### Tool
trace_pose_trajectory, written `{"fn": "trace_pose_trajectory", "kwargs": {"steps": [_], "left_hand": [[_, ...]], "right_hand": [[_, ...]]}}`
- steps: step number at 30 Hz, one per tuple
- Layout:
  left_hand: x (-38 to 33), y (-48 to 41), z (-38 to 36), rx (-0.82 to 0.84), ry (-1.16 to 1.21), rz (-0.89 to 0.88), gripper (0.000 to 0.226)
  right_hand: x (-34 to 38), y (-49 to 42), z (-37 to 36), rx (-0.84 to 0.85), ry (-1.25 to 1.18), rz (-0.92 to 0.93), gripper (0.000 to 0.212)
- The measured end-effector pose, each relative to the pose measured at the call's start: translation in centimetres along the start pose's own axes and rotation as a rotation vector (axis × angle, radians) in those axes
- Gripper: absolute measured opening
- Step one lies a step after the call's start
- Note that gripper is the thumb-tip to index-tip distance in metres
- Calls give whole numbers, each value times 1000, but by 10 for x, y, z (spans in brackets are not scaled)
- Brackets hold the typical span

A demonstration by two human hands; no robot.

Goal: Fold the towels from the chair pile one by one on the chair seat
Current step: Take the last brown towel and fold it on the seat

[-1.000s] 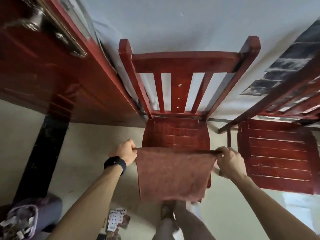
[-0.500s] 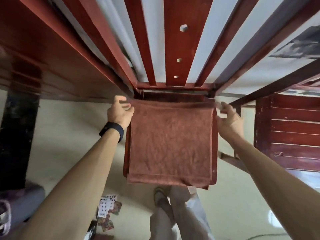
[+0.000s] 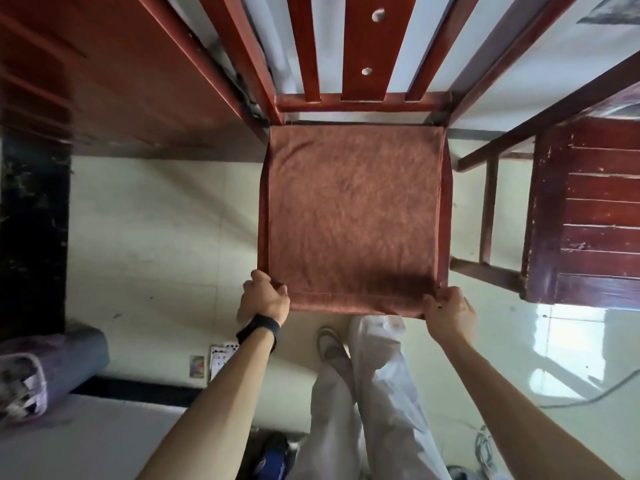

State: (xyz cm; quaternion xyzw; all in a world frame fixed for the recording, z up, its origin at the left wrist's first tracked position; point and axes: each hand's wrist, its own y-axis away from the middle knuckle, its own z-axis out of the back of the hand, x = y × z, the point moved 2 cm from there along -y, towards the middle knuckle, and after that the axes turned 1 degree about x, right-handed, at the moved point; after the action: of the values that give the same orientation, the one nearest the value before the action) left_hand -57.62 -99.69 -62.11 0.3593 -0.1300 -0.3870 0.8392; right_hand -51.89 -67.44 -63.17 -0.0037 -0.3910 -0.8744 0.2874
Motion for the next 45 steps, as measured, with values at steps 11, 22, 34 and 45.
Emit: {"fn": "trace_pose_trajectory", "kwargs": {"steps": [11,22,34,45], "left_hand": [[2,-5,10,32,285,65,15],[50,8,20,160,628,171,18],[55,0,-13,354,848,229,19],[48,42,71,379,1070,178,35]], "right_hand": [[3,8,12,-34,-179,-95,17],[-10,31,7,30,-260,-157,19],[-36,23,-24,115,-583,-268,7],[1,60,48,24,-731,-132,13]]}}
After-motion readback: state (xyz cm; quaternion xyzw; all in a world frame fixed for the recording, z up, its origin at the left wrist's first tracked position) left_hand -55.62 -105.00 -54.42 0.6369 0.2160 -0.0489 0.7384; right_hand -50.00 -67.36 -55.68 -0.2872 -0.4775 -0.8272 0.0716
